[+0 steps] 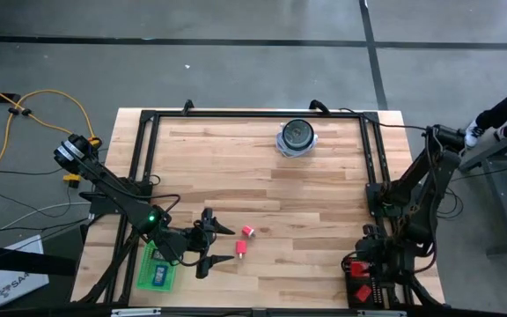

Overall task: Pick & Place Office items
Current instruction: Put the top pink charger adapter into the black bin

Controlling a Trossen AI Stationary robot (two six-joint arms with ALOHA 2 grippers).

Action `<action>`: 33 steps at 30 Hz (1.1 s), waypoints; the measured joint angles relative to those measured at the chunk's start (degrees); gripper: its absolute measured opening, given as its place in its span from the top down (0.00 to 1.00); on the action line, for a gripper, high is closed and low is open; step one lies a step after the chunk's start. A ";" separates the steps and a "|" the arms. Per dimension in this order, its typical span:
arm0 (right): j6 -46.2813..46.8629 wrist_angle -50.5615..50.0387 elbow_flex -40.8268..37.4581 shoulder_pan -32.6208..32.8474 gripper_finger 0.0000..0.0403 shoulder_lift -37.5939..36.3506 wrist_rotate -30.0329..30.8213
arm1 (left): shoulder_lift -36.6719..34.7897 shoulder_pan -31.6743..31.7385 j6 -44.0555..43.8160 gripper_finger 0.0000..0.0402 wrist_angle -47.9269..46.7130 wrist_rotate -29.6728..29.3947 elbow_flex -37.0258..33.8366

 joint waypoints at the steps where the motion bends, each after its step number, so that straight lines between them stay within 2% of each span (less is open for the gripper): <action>1: -0.71 0.08 0.00 -0.38 0.43 -0.45 0.61 | 0.00 -0.01 0.00 0.21 -0.01 0.00 0.00; 9: -12.65 10.32 0.00 -6.67 0.43 -0.90 3.86 | 0.00 -0.02 -0.01 0.21 0.00 0.01 0.00; 22: -32.78 26.47 0.00 -26.18 0.43 1.43 3.89 | 0.01 -0.02 -0.01 0.21 0.00 0.02 0.00; 33: -45.70 47.38 0.08 -35.73 0.43 10.50 -3.73 | -0.01 -0.01 0.00 0.21 0.02 0.01 0.00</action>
